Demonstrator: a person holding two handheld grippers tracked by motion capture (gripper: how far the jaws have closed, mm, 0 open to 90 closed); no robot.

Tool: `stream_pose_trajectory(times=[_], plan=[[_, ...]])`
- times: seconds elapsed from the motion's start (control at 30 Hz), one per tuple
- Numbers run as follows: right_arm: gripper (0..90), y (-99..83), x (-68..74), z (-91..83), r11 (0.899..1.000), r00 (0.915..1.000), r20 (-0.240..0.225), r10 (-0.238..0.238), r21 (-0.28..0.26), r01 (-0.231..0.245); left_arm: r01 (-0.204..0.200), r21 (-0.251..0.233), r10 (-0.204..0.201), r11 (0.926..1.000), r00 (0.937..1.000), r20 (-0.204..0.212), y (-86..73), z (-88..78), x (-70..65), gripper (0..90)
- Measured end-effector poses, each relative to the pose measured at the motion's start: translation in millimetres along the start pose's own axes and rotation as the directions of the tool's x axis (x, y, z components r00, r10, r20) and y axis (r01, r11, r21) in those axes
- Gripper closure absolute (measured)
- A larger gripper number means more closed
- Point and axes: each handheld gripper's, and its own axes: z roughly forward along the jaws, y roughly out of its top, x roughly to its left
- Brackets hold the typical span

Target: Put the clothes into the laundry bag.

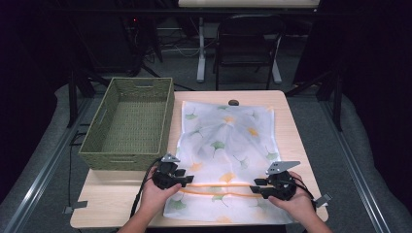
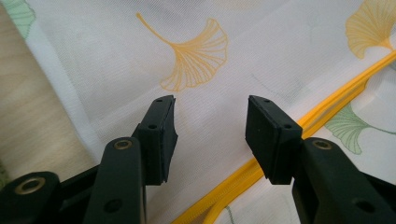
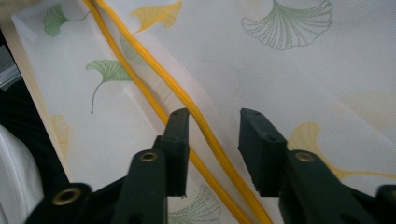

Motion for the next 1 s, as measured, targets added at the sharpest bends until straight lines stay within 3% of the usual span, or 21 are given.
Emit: stream_pose_trajectory(times=[0.27, 0.43, 0.67, 0.83, 1.0], plan=[[49.7, 3.7, -3.9, -19.2, 0.997, 0.9997, 0.019, 0.014, -0.078, -0.013, 0.020, -0.041, -0.020, 0.9990, 0.9998, 0.001, 3.1, -13.1, 0.7, 50.3], [49.5, 2.3, -13.9, -28.6, 0.992, 0.9964, 0.060, 0.061, -0.112, -0.054, -0.013, -0.048, 0.011, 0.9988, 0.9993, -0.035, 8.6, -24.5, 1.6, 49.3], [47.5, -4.7, -30.0, -34.2, 0.985, 0.9814, 0.154, 0.115, -0.143, -0.093, -0.017, -0.048, 0.012, 0.9987, 0.9959, -0.090, 0.0, -44.0, 18.0, 47.1], [45.3, -8.9, -36.8, -33.3, 0.982, 0.9684, 0.209, 0.137, -0.157, -0.105, 0.012, -0.058, -0.021, 0.9982, 0.9895, -0.143, -13.5, -56.3, 34.5, 44.4], [44.9, -12.3, -42.1, -32.9, 0.981, 0.9577, 0.246, 0.150, -0.156, -0.114, 0.038, -0.040, -0.044, 0.9985, 0.9862, -0.160, -25.9, -65.7, 50.9, 43.6]])
